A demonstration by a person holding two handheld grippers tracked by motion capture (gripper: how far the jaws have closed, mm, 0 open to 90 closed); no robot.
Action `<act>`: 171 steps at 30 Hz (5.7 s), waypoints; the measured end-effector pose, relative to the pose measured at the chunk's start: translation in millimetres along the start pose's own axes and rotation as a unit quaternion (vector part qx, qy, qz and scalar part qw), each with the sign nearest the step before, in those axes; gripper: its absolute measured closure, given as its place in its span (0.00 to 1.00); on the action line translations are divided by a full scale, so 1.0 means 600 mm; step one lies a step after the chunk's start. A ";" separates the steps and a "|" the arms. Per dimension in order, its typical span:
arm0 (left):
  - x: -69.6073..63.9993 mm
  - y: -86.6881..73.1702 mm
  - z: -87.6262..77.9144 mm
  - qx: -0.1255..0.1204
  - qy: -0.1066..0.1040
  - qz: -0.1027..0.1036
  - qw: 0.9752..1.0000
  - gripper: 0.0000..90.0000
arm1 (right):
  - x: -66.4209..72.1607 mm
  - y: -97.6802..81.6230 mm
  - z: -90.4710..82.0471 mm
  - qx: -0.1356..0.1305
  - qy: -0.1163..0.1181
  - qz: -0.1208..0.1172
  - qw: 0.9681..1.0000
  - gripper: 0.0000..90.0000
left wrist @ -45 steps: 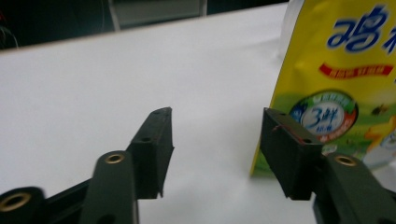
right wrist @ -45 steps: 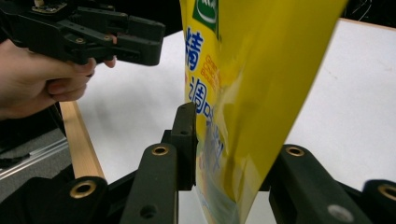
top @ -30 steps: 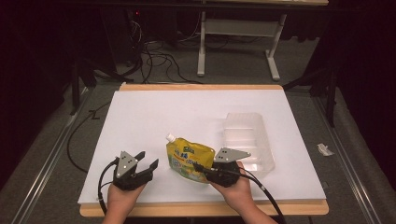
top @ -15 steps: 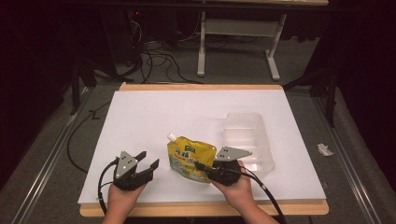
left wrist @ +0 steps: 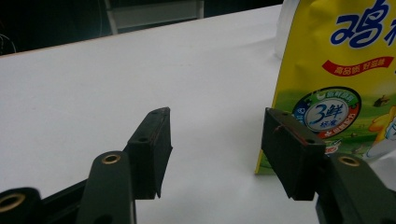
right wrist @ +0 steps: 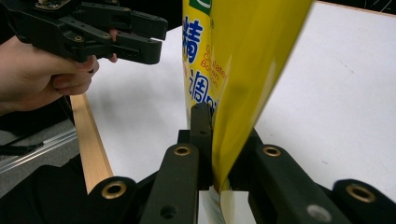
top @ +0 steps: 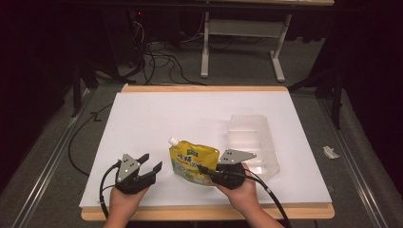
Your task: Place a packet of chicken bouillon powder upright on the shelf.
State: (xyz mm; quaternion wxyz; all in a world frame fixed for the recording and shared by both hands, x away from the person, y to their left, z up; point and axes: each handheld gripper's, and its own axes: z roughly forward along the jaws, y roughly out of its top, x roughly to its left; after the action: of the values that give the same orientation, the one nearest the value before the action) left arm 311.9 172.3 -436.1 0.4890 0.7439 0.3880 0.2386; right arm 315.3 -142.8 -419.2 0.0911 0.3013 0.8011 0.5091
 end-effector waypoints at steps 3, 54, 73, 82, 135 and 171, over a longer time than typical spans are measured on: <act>-0.001 0.000 0.000 0.001 -0.001 0.002 1.000 0.48 | 0.001 0.001 -0.001 -0.002 0.000 -0.004 1.000 0.95; 0.003 -0.001 0.006 0.003 0.000 0.007 1.000 0.37 | -0.069 0.073 -0.179 -0.075 -0.040 -0.031 0.996 0.96; 0.004 -0.002 0.004 0.003 -0.004 0.004 1.000 0.37 | -0.168 0.071 -0.237 -0.064 -0.107 0.007 0.992 0.96; 0.006 -0.002 0.004 0.003 -0.003 0.003 1.000 0.37 | -0.207 0.067 -0.234 -0.047 -0.115 0.010 0.992 0.96; 0.008 -0.005 0.006 0.007 -0.005 -0.002 1.000 0.37 | -0.269 0.007 -0.185 -0.024 -0.096 0.040 0.994 0.96; 0.004 -0.006 0.010 0.013 -0.010 0.000 1.000 0.37 | -0.259 -0.019 -0.191 -0.025 -0.142 0.064 0.987 0.53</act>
State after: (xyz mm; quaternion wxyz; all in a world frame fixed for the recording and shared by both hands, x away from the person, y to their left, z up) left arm 316.6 171.4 -441.7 0.4831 0.7526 0.3859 0.2266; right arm 383.5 -322.9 -400.5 0.1789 0.4191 0.7461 0.4855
